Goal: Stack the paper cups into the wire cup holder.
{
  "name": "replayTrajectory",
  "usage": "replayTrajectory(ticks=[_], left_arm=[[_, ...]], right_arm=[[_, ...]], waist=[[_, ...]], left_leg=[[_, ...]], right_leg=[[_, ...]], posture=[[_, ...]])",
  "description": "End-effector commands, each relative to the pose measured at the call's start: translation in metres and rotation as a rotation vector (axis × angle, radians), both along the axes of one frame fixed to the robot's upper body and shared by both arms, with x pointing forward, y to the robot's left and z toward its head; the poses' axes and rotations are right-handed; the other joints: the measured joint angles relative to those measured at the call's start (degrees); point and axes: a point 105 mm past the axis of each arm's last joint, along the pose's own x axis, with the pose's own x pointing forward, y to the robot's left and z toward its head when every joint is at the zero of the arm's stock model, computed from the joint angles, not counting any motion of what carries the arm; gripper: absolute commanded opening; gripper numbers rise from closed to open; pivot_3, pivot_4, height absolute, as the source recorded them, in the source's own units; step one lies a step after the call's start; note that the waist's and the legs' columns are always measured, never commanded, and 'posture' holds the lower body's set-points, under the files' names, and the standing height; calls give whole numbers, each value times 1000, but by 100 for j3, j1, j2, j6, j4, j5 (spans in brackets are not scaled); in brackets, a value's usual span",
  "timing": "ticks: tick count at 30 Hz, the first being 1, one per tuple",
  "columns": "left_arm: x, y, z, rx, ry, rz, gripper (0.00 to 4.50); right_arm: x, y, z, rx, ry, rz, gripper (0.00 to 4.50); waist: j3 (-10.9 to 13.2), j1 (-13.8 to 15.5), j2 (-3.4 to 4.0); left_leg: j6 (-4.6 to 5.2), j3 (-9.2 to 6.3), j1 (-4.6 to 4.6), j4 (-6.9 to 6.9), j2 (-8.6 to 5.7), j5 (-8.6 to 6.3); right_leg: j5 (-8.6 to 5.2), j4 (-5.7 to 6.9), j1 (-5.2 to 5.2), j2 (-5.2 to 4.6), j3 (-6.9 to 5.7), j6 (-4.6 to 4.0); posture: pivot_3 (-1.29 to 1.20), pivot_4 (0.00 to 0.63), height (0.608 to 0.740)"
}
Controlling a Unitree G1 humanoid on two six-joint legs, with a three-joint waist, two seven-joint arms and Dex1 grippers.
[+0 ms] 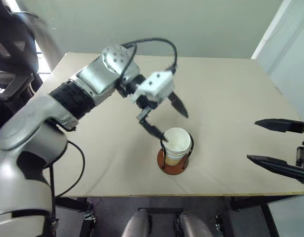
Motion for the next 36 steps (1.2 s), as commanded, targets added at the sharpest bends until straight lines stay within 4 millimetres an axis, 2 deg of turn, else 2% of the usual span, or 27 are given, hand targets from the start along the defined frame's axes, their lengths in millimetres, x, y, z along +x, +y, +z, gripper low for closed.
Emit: replayTrajectory(ticks=[1,2,4,7,9,13,15,17,21,25,31,33,36], left_arm=[[9,40,21,-90,35,160,4484],[13,56,18,-95,46,238,4484],[16,74,13,-100,53,333,4484],[25,127,1,-173,68,641,4484],[30,154,-1,-277,78,836,4484],[38,209,9,-655,192,1188,4484],[32,240,0,-799,230,1351,4484],[23,264,-16,-844,178,1501,4484],[4,282,-52,-778,97,1696,4484],[-17,287,-75,-781,71,1838,4484],[-37,282,-73,-817,3,1900,4484],[-40,289,-74,-789,-68,1962,4484],[-42,288,-74,-812,-55,1972,4484]], right_arm=[[18,-4,-6,-33,0,4,4500],[23,-6,-10,-48,7,10,4500],[30,-10,-14,-68,14,25,4500],[54,-15,-22,-99,21,35,4500],[72,-20,-24,-104,11,21,4500],[92,-23,-30,-91,8,39,4500],[100,-20,-35,-83,22,53,4500],[107,-16,-40,-83,36,71,4500],[118,-5,-42,-77,45,120,4500],[133,12,-38,-70,40,180,4500],[147,23,-37,-82,33,223,4500],[150,24,-37,-85,32,230,4500],[153,27,-37,-87,33,245,4500]], waist=[[-6,-72,14],[-9,-99,20],[-13,-140,32],[-11,-151,41],[-10,-191,39],[-7,-142,30],[-8,-137,31],[-8,-148,31],[-5,-170,26],[-2,-191,14],[7,-177,-5],[8,-174,-4],[8,-189,-4]], left_leg=[[-1,1,3,0,0,0],[-3,5,8,-1,1,2],[-12,10,19,-4,2,7],[-15,18,22,-12,6,23],[-22,33,30,-23,8,34],[-6,45,31,-42,8,53],[-15,55,38,-51,8,59],[-70,65,47,-57,8,90],[-75,83,71,-64,10,90],[-70,90,91,-71,16,86],[-57,88,111,-98,21,83],[-69,87,118,-105,21,97],[-75,88,125,-114,22,117]], right_leg=[[0,1,-2,0,0,0],[1,1,-2,1,2,-1],[1,1,-1,5,5,-1],[1,4,-8,10,18,0],[4,7,-13,11,38,1],[13,5,-17,9,50,6],[16,7,-17,8,58,1],[16,11,-13,7,61,-3],[14,12,-5,5,67,-23],[18,14,-1,6,67,-76],[33,20,-4,9,64,-139],[49,22,-4,9,64,-158],[68,23,-5,10,65,-178]], posture=[[0,150,740],[0,150,740],[0,150,740],[0,150,740],[0,150,740],[0,150,740],[0,150,740],[0,150,740],[0,150,740],[0,150,740],[0,150,740],[0,150,740],[0,150,740]])
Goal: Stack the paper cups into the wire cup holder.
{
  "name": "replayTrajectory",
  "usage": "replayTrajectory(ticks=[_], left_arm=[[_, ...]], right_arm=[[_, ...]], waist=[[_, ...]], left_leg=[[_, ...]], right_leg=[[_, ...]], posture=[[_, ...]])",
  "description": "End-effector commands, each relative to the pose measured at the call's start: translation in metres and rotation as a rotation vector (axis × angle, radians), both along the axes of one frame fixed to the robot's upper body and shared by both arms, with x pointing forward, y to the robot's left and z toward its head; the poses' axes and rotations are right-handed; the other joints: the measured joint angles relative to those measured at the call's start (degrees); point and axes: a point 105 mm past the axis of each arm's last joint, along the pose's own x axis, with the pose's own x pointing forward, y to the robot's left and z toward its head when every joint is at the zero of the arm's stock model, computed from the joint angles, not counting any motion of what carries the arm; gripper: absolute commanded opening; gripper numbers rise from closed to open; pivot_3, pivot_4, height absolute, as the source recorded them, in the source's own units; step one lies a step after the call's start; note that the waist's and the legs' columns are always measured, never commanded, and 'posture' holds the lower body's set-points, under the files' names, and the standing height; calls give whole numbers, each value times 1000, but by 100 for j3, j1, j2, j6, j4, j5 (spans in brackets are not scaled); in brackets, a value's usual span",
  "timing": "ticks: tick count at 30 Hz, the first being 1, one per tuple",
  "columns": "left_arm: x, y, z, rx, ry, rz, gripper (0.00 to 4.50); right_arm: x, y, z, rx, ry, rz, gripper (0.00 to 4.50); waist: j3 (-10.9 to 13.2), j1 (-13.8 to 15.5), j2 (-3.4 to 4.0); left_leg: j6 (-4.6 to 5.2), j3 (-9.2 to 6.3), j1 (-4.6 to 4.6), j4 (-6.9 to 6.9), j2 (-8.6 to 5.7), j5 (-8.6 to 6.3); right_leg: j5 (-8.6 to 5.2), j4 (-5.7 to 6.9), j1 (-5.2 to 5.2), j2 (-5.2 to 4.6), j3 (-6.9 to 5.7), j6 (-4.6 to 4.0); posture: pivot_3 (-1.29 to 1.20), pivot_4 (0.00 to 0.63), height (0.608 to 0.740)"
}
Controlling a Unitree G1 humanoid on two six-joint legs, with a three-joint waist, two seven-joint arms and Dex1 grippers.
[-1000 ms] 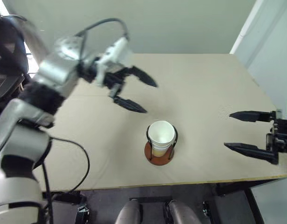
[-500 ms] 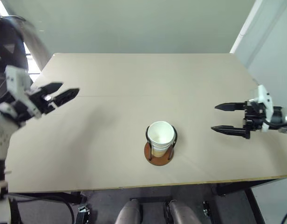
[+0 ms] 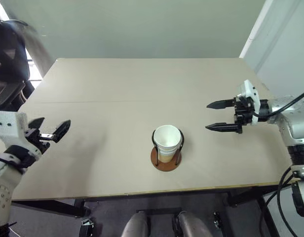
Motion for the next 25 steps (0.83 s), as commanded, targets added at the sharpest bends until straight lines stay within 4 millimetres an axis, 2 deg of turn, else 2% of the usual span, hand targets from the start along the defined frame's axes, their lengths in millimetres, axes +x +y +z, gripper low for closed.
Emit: replayTrajectory(ticks=[1,13,18,25], left_arm=[[-4,-1,13,24,-51,28,4484],[2,3,18,87,-88,109,4484],[5,-13,21,157,-101,11,4484],[7,-20,29,135,-169,-38,4484]], right_arm=[[3,4,11,-9,-45,28,4500],[9,13,8,25,-66,26,4500],[9,16,8,37,-75,18,4500],[17,12,9,47,-89,-45,4500]], waist=[[0,-10,0],[1,-12,-1],[1,-13,-2],[2,-13,-2]], left_leg=[[-5,0,4,-7,0,8],[-26,-2,17,-45,4,19],[-29,-2,16,-48,5,9],[-27,-2,15,-50,6,5]], right_leg=[[5,0,-1,0,0,-6],[12,-6,-7,3,1,-18],[11,-10,-8,4,1,-18],[10,-10,-9,4,1,-19]], posture=[[0,150,740],[0,150,740],[0,150,740],[0,150,740]])
